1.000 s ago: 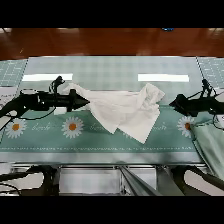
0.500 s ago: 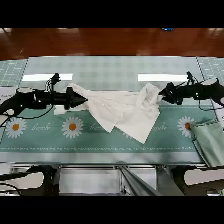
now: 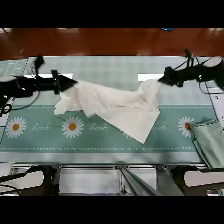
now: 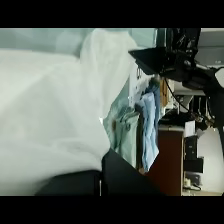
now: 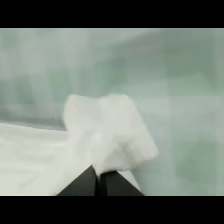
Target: Fold the shirts.
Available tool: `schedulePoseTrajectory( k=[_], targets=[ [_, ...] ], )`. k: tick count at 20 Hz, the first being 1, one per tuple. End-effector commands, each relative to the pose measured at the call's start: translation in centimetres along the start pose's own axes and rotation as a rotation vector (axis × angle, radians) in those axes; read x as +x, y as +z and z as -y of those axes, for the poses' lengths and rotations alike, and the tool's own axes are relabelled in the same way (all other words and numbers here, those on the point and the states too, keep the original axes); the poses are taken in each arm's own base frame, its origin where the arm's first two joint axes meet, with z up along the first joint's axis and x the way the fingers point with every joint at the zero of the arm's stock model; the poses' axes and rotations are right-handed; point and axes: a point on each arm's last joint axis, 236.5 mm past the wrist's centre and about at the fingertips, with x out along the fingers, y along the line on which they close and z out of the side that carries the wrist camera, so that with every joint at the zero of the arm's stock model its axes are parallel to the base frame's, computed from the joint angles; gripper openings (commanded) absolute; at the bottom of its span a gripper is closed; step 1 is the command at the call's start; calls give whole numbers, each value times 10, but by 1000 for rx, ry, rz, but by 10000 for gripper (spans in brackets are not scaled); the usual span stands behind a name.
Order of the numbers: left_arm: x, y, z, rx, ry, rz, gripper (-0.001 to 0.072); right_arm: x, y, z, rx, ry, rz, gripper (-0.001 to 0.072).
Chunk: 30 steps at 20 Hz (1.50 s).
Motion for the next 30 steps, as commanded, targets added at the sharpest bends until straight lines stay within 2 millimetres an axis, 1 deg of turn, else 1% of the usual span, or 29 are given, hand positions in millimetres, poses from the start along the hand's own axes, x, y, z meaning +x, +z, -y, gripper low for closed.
schedulePoseTrajectory(
  k=[1, 2, 3, 4, 5, 6, 7, 8, 9, 11, 13, 14, 16, 17, 19, 21, 22, 23, 24, 25, 26, 28, 29, 30],
  targets=[
    [-60, 60, 97, 174, -110, 185, 16, -103, 44, -71, -175, -33, 217, 28],
    [-79, 71, 127, 241, -118, 234, 16, -143, 54, -101, -236, -24, 312, 28],
    [-99, 78, 157, 314, -117, 279, 16, -180, 58, -130, -295, -8, 397, 28],
    [-117, 80, 184, 375, -114, 321, 16, -220, 57, -160, -351, 10, 485, 28],
    [-135, 79, 212, 439, -108, 362, 16, -255, 51, -185, -402, 26, 561, 28],
    [-150, 74, 237, 504, -100, 400, 16, -290, 39, -210, -454, 41, 635, 28],
    [-164, 65, 262, 574, -89, 437, 16, -323, 23, -233, -506, 55, 704, 28],
    [-176, 54, 284, 638, -76, 469, 16, -352, 7, -249, -549, 59, 767, 28],
    [-186, 40, 305, 702, -61, 502, 16, -378, -12, -262, -588, 55, 826, 28],
    [-194, 6, 337, 814, -37, 531, 16, -417, -53, -275, -648, 26, 906, 28],
    [-189, -30, 358, 901, -23, 517, 16, -445, -88, -279, -689, -18, 968, 28],
    [-185, -46, 367, 935, -29, 506, 16, -459, -104, -276, -701, -58, 1003, 28],
    [-177, -79, 385, 997, -59, 477, 16, -480, -130, -264, -700, -144, 1048, 28],
    [-173, -95, 392, 1027, -72, 458, 16, -487, -142, -258, -698, -182, 1061, 28],
    [-168, -120, 395, 1080, -35, 438, 16, -494, -166, -245, -692, -244, 1057, 28],
    [-168, -136, 387, 1108, 78, 440, 16, -498, -188, -232, -674, -288, 1043, 28],
    [-172, -143, 380, 1118, 150, 453, 16, -501, -196, -227, -661, -305, 1052, 28],
    [-179, -148, 372, 1124, 235, 482, 16, -507, -202, -222, -647, -322, 1071, 28],
    [-190, -151, 365, 1120, 324, 529, 16, -510, -206, -216, -631, -344, 1082, 28],
    [-203, -152, 360, 1101, 396, 583, 16, -509, -207, -207, -607, -367, 1076, 28],
    [-216, -155, 356, 1086, 460, 639, 16, -504, -205, -199, -583, -381, 1054, 28],
    [-233, -156, 348, 1059, 546, 701, 16, -480, -194, -185, -558, -391, 978, 28],
    [-236, -153, 342, 1047, 570, 705, 16, -466, -187, -176, -543, -397, 934, 28],
    [-235, -146, 331, 1017, 584, 692, 16, -447, -179, -163, -522, -407, 879, 28]
  ],
)
